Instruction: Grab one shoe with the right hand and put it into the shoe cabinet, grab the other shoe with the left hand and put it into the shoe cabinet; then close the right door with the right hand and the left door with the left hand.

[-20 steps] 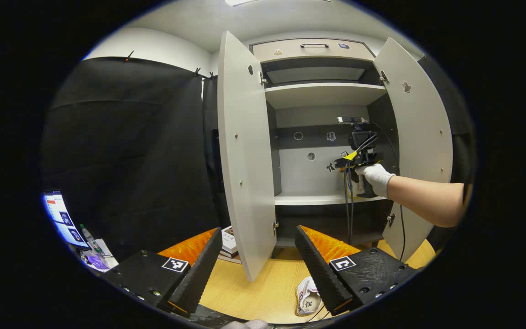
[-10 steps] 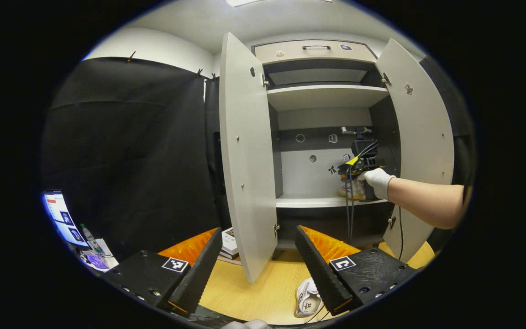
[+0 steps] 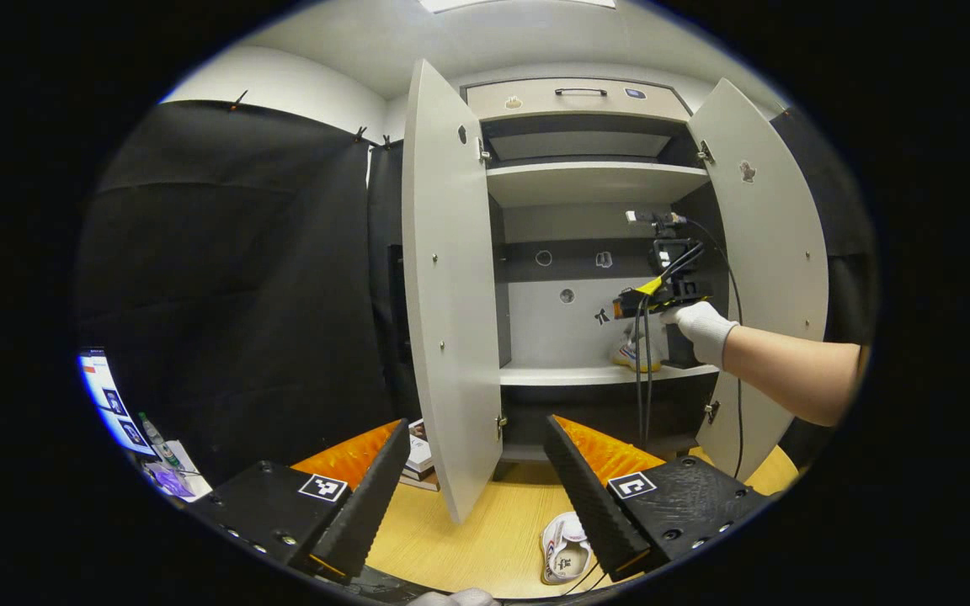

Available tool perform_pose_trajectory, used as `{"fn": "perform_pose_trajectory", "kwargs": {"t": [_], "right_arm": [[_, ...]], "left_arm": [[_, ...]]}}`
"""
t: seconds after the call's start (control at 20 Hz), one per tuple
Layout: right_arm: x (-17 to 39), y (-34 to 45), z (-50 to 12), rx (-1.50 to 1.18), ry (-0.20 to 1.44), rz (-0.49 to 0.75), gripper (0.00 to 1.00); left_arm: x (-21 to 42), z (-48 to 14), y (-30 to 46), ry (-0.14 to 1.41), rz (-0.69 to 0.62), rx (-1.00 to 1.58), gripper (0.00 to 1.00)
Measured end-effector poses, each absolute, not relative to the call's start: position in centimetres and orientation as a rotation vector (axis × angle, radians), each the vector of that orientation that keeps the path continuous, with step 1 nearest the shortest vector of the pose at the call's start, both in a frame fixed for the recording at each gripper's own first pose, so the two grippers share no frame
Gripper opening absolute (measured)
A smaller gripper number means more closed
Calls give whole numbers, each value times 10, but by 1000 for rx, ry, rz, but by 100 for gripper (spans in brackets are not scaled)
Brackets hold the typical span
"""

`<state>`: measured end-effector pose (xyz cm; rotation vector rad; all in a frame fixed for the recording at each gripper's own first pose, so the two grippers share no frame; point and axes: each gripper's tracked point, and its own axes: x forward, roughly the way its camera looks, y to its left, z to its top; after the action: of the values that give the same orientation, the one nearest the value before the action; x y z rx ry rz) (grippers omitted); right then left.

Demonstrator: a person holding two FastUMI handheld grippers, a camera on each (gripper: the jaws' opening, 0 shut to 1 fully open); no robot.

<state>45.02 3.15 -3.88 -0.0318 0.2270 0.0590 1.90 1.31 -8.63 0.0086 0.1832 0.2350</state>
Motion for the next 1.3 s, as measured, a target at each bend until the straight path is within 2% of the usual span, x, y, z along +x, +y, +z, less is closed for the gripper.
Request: {"fn": "perform_pose_trajectory", "kwargs": {"t": [0.1, 0.45, 0.75, 0.8, 0.85, 1.1, 1.3], "right_arm": [[418, 30, -17, -35, 164, 70, 99], [274, 12, 30, -5, -14, 95, 100], [155, -17, 9, 9, -43, 55, 100], [140, -22, 2, 11, -41, 42, 100], [128, -27, -6, 8, -33, 26, 100], [81, -56, -26, -27, -39, -52, 100], [60, -76, -40, -22, 18, -114, 100]], "left_arm": [[20, -86, 15, 176, 215, 9, 96], [23, -95, 12, 176, 114, -2, 96], [24, -115, 5, 196, 39, 11, 96], [23, -121, 2, 201, 26, 10, 100], [22, -131, -2, 211, 13, 14, 96], [15, -204, -21, 280, -59, 52, 96], [10, -300, -40, 450, -112, 67, 97]]}}
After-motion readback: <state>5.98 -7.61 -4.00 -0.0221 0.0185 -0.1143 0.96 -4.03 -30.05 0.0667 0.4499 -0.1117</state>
